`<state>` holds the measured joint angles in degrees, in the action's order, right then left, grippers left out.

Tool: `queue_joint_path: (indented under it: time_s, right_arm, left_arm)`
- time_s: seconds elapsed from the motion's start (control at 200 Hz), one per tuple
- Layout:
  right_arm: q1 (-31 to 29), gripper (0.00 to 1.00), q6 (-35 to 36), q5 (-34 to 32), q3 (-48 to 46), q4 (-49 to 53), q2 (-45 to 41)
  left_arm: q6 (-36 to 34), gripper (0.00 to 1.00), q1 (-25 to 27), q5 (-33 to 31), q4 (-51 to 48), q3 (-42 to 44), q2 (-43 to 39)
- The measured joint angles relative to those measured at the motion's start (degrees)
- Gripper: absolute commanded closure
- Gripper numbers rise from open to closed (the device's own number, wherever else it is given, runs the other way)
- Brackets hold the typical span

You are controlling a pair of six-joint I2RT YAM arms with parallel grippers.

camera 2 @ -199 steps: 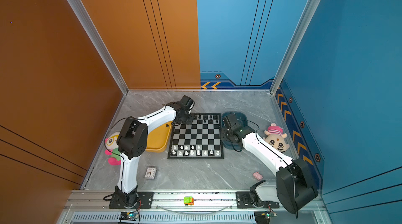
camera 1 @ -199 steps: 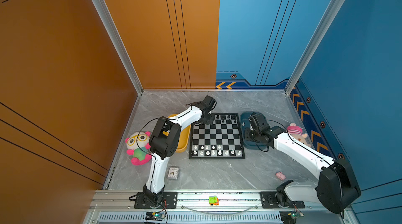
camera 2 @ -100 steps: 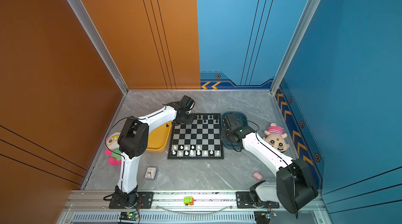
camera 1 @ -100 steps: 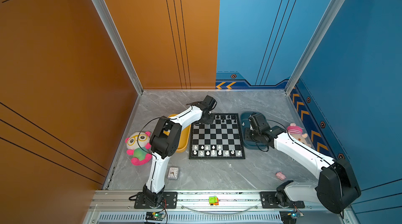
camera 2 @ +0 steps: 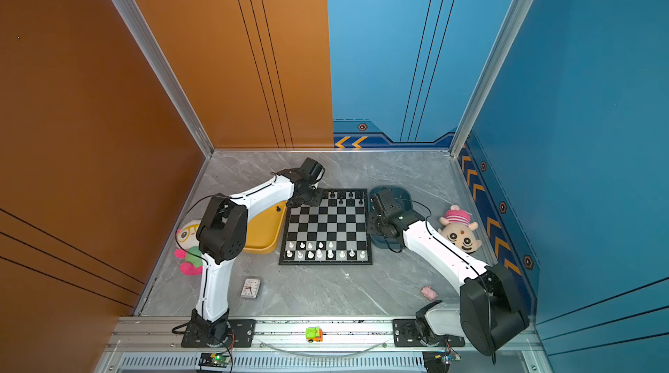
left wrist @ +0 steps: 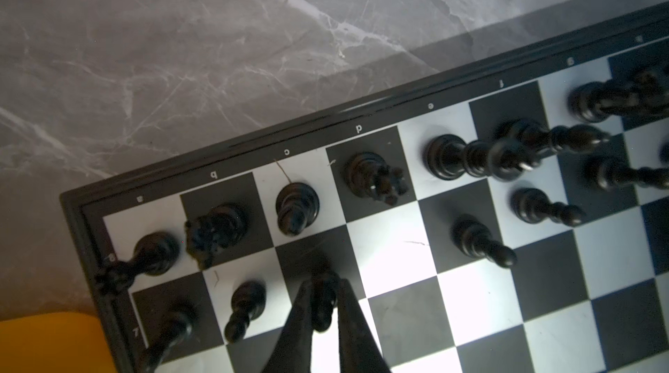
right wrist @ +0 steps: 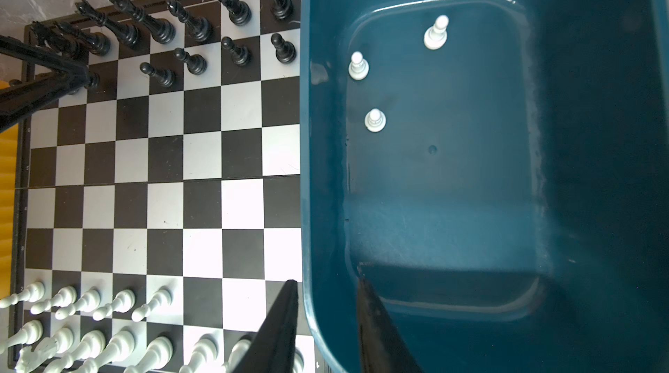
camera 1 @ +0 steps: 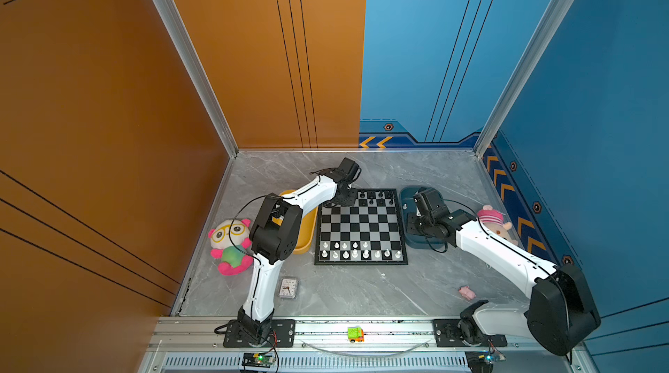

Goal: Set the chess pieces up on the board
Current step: 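Lower the black pawn onto a far-row square and open the left gripper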

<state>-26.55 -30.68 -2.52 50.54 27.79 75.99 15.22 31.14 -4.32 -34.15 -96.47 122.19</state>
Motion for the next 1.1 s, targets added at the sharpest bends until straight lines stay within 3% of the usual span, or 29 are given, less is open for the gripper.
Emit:
queue_joint_path:
  time_s: [0.24, 0.666, 1.101]
  right_arm:
    - [0.00, 0.69, 0.00, 0.00, 0.02, 0.00, 0.00]
    - [0.00, 0.69, 0.00, 0.02, 0.02, 0.00, 0.00]
    - [0.00, 0.69, 0.00, 0.00, 0.02, 0.00, 0.00]
  left_arm:
    - [0.00, 0.83, 0.00, -0.13, -0.17, -0.11, 0.96]
    - [-0.42, 0.73, 0.00, -0.20, -0.42, -0.44, 1.27]
    - [-0.42, 0.71, 0.02, -0.39, -0.42, -0.44, 1.25]
